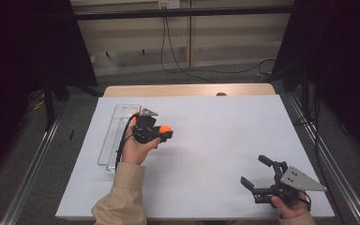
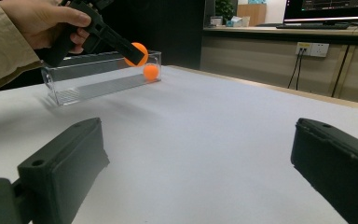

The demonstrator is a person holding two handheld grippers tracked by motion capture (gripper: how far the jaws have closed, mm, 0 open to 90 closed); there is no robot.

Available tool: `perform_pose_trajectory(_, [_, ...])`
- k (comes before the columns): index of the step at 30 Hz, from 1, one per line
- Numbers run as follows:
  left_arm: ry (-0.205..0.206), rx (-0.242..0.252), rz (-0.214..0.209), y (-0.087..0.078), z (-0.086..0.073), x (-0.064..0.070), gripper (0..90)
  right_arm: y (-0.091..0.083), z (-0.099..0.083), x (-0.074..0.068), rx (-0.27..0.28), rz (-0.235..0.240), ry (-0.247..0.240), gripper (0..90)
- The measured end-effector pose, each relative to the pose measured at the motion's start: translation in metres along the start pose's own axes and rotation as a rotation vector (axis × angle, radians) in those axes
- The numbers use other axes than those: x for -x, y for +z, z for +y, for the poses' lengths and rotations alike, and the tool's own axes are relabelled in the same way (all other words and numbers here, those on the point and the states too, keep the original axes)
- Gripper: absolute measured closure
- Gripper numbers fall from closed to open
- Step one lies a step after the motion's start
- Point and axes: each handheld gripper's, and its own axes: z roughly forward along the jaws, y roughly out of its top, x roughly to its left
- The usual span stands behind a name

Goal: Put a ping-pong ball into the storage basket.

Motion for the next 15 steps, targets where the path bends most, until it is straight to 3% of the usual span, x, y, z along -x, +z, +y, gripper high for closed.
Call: perform_pose_trajectory(15, [-0.009, 0.006, 0.004, -0.0066, 0.0001, -0.0055, 50.9, -0.0001, 0.0001, -0.0001, 0.000, 0.000, 0.000, 2.1])
